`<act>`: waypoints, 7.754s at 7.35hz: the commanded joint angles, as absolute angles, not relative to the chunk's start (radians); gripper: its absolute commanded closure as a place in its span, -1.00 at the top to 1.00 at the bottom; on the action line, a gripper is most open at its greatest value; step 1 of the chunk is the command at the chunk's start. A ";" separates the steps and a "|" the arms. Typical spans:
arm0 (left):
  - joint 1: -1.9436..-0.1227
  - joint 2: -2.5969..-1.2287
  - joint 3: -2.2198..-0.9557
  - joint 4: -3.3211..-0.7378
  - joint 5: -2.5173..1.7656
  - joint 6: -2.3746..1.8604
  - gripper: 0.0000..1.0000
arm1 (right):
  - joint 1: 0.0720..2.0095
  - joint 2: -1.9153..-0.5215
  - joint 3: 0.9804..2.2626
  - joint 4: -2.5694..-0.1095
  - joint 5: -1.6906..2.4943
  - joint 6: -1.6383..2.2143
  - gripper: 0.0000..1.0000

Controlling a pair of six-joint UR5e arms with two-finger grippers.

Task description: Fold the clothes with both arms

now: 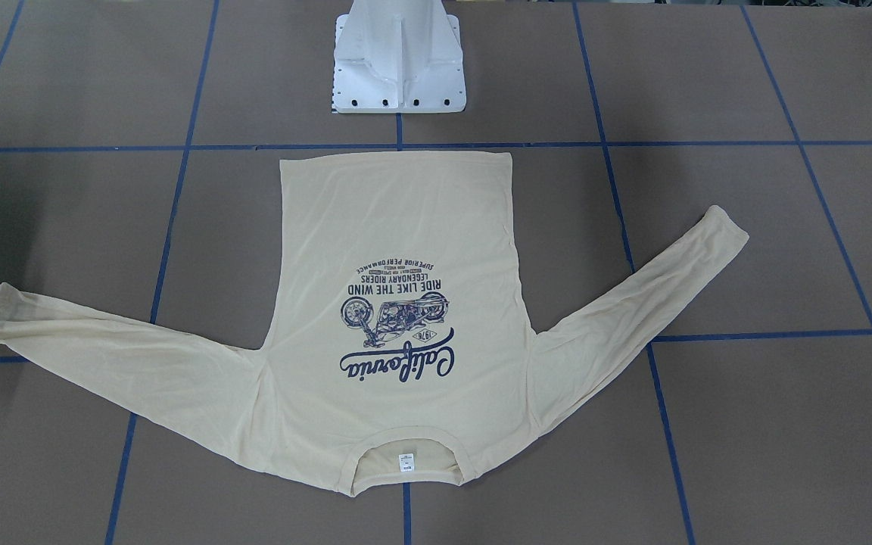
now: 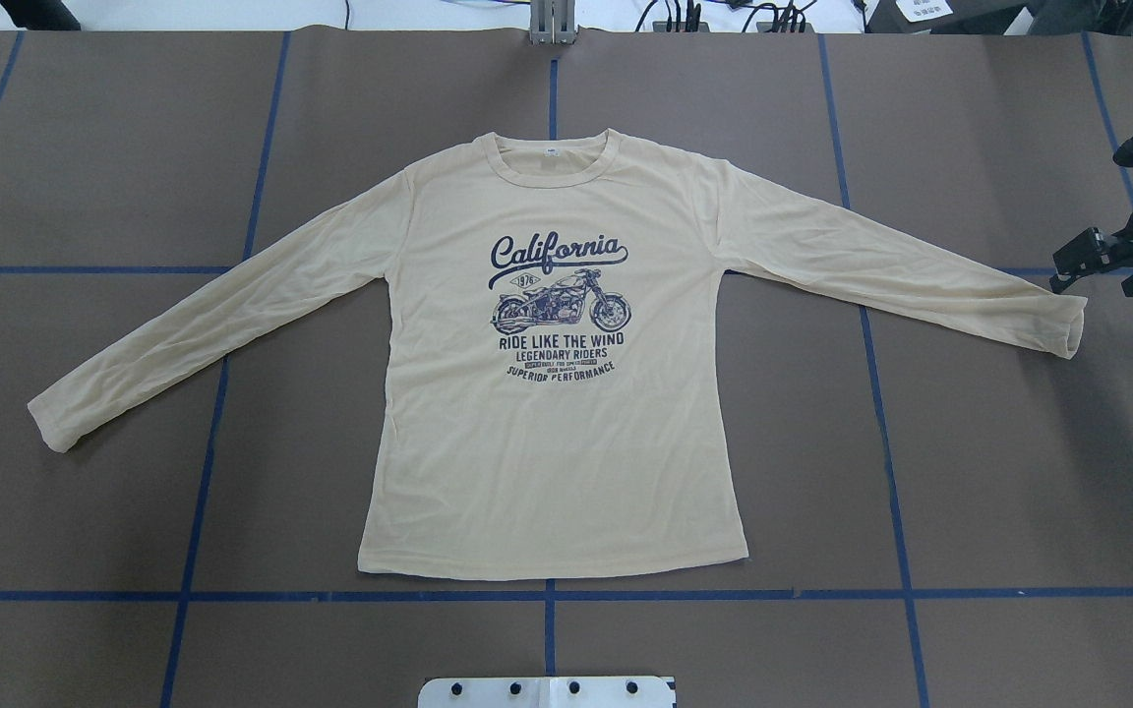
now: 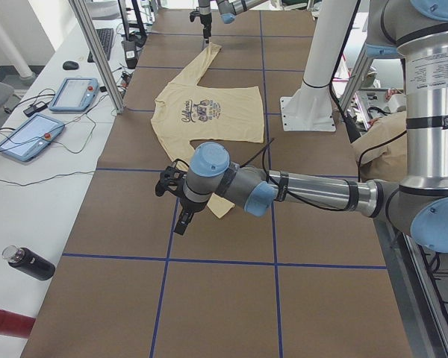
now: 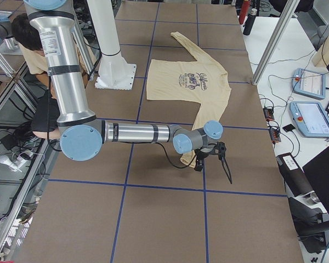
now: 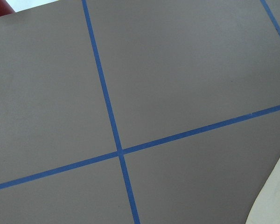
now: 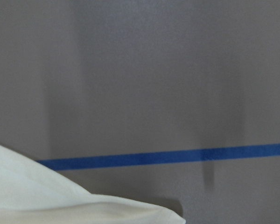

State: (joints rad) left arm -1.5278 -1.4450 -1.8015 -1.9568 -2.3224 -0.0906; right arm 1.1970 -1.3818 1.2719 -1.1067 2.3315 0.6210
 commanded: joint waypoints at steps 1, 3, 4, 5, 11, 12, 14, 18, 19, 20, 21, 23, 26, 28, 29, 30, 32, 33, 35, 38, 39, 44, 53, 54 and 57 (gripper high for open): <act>-1.528 -1.445 -1.801 -1.979 -2.322 -0.094 1.00 | 1.197 -1.384 1.220 -0.968 2.326 0.693 0.96; -1.528 -1.445 -1.802 -1.980 -2.322 -0.094 1.00 | 1.198 -1.400 1.232 -0.968 2.332 0.698 0.86; -1.528 -1.445 -1.802 -1.980 -2.322 -0.094 1.00 | 1.198 -1.402 1.230 -0.968 2.333 0.698 0.84; -1.529 -1.445 -1.804 -1.980 -2.322 -0.094 1.00 | 1.198 -1.419 1.239 -0.968 2.335 0.698 0.82; -1.531 -1.442 -1.818 -1.979 -2.324 -0.092 1.00 | 1.174 -1.411 1.239 -0.966 2.333 0.770 -0.99; -1.531 -1.437 -1.827 -1.979 -2.324 -0.094 1.00 | 1.169 -1.411 1.238 -0.966 2.333 0.769 -1.00; -1.531 -1.431 -1.835 -1.979 -2.325 -0.094 1.00 | 1.175 -1.428 1.311 -0.968 2.350 0.768 -1.00; -1.529 -1.428 -1.861 -1.979 -2.326 -0.094 1.00 | 1.172 -1.293 1.430 -0.985 2.410 0.945 -1.00; -1.529 -1.428 -1.862 -1.980 -2.327 -0.094 1.00 | 1.082 -1.181 1.427 -0.986 2.346 1.112 -1.00; -1.529 -1.428 -1.868 -1.980 -2.327 -0.092 1.00 | 0.940 -1.054 1.411 -0.991 2.192 1.308 -1.00; -1.529 -1.428 -1.870 -1.980 -2.327 -0.092 1.00 | 0.869 -0.903 1.366 -1.053 2.037 1.416 -1.00; -1.529 -1.428 -1.867 -1.980 -2.326 -0.092 1.00 | 0.833 -0.575 1.165 -1.228 1.947 1.436 -1.00; -1.528 -1.430 -1.858 -1.980 -2.353 -0.092 1.00 | 0.704 -0.272 0.916 -1.226 1.722 1.548 -1.00; -1.526 -1.431 -1.855 -1.982 -2.353 -0.092 1.00 | 0.667 -0.209 0.850 -1.213 1.649 1.551 -1.00; -1.526 -1.431 -1.858 -1.982 -2.355 -0.094 1.00 | 0.638 -0.175 0.809 -1.185 1.611 1.551 -1.00; -1.526 -1.431 -1.859 -1.982 -2.355 -0.092 1.00 | 0.602 -0.173 0.757 -1.133 1.551 1.557 -1.00; -1.526 -1.431 -1.858 -1.982 -2.353 -0.094 1.00 | 0.562 -0.173 0.723 -1.100 1.523 1.557 -1.00; -1.525 -1.431 -1.853 -1.979 -2.353 -0.094 1.00 | 0.546 -0.172 0.723 -1.094 1.514 1.557 0.98; -1.519 -1.439 -1.832 -1.980 -2.356 -0.092 1.00 | 0.545 -0.152 0.721 -1.094 1.513 1.559 0.99; -1.499 -1.448 -1.803 -2.015 -2.370 -0.094 1.00 | 0.548 -0.134 0.754 -1.097 1.517 1.656 0.99; -1.432 -1.500 -1.757 -2.111 -2.364 -0.214 1.00 | 0.560 -0.150 0.815 -1.109 1.522 1.660 0.99; -1.117 -1.534 -1.548 -2.307 -2.364 -0.556 0.53 | 0.684 -0.703 1.432 -1.178 1.776 1.537 0.98; -1.011 -1.526 -1.485 -2.304 -2.368 -0.611 0.97 | 0.724 -0.920 1.689 -1.223 1.833 1.526 0.98; -1.011 -1.526 -1.485 -2.307 -2.370 -0.606 0.94 | 0.724 -0.922 1.689 -1.223 1.833 1.526 0.98; -1.005 -1.526 -1.470 -2.304 -2.367 -0.609 0.37 | 0.724 -0.922 1.689 -1.223 1.832 1.526 0.98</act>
